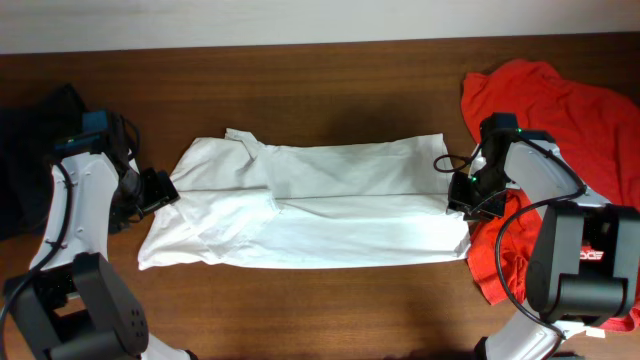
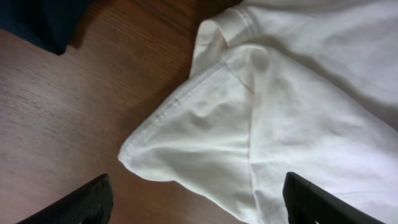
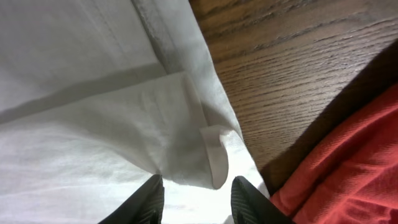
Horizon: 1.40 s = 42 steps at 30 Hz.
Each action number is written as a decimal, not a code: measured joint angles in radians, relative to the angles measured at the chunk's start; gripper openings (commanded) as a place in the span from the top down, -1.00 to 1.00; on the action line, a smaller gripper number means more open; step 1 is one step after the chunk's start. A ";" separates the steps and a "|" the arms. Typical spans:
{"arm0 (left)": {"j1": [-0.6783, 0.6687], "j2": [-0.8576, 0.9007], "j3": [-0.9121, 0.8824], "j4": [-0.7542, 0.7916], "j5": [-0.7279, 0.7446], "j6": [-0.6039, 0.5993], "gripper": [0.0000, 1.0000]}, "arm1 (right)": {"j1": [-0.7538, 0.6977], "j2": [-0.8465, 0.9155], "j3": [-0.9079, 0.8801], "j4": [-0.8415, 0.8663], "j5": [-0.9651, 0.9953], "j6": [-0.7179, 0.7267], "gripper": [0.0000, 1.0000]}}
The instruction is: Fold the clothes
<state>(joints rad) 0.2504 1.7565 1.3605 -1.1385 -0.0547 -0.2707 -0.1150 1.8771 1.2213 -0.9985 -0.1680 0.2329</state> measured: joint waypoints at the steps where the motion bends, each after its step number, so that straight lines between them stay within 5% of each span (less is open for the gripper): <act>1: -0.002 0.000 0.000 0.000 0.008 0.000 -0.74 | 0.000 0.000 0.000 0.000 0.000 -0.001 0.34; 3: -0.002 0.000 0.000 0.003 0.019 0.000 -0.74 | 0.000 0.004 0.000 0.016 0.001 0.000 0.92; 11: -0.002 0.000 0.000 0.006 0.023 0.000 -0.74 | -0.005 0.025 0.026 0.127 -0.040 0.026 0.92; 12: -0.002 0.000 0.000 0.006 0.025 0.000 -0.74 | -0.012 0.025 0.050 0.152 -0.044 0.046 0.85; 13: -0.002 0.000 0.000 0.006 0.025 0.000 -0.74 | -0.025 0.025 0.078 0.187 -0.048 0.065 0.58; 17: -0.002 0.000 0.000 0.006 0.026 0.000 -0.74 | -0.062 0.025 0.101 0.237 -0.051 0.099 0.39; 23: -0.029 0.000 -0.002 0.062 0.058 0.022 -0.73 | -0.071 0.025 0.105 0.103 -0.051 0.104 0.39; 29: -0.148 0.000 0.001 0.329 0.231 0.206 -0.72 | -0.071 0.025 0.106 -0.028 -0.051 0.058 0.32; 34: -0.178 0.019 0.034 0.517 0.263 0.246 -0.60 | -0.071 0.025 0.106 -0.061 -0.051 0.043 0.31; 42: -0.183 0.406 0.291 0.636 0.427 0.252 -0.46 | -0.071 0.025 0.107 -0.086 -0.052 0.043 0.31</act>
<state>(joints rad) 0.0673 2.1628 1.6520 -0.5030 0.3721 -0.0189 -0.1864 1.9022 1.3281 -1.0847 -0.2199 0.2764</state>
